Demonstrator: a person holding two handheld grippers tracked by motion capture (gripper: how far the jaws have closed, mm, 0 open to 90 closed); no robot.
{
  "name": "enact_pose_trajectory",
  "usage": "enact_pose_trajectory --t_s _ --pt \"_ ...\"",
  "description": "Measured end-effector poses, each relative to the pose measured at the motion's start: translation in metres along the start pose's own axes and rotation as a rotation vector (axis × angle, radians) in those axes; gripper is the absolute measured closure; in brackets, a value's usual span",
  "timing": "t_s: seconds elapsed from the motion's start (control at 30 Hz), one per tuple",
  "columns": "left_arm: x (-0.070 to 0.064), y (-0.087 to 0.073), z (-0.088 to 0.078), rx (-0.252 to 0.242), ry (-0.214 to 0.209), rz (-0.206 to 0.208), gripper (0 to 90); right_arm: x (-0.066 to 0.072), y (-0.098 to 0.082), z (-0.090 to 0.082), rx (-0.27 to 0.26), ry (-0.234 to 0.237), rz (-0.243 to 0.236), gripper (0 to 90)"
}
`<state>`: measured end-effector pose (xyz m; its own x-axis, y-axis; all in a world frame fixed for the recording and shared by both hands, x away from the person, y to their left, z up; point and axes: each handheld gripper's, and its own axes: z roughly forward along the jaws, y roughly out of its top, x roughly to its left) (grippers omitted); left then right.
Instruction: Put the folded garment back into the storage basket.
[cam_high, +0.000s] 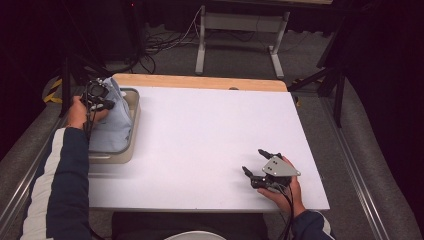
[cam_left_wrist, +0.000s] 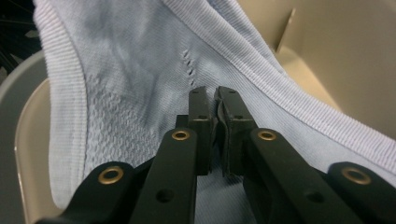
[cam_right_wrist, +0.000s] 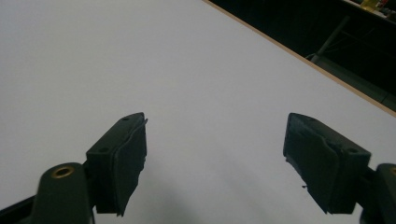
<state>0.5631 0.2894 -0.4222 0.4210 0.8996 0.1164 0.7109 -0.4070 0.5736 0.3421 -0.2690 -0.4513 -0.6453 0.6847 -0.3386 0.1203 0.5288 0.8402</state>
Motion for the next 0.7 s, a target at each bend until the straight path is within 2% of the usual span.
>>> enact_pose_trajectory --t_s 0.1,0.17,0.43,0.7 --pt "-0.002 0.0 0.003 0.024 0.003 0.021 85.8 0.001 0.0 0.001 0.01 0.017 -0.003 22.4" --pt "-0.005 -0.001 0.006 0.051 0.005 0.041 86.0 0.004 0.0 0.002 0.027 0.029 -0.023 22.3" --pt "-0.009 -0.002 0.014 0.12 0.011 0.095 86.1 0.004 0.0 0.002 0.027 0.033 -0.014 22.0" --pt "-0.015 -0.003 0.017 0.153 0.016 0.144 86.2 0.003 -0.001 0.001 0.034 0.035 -0.011 21.3"
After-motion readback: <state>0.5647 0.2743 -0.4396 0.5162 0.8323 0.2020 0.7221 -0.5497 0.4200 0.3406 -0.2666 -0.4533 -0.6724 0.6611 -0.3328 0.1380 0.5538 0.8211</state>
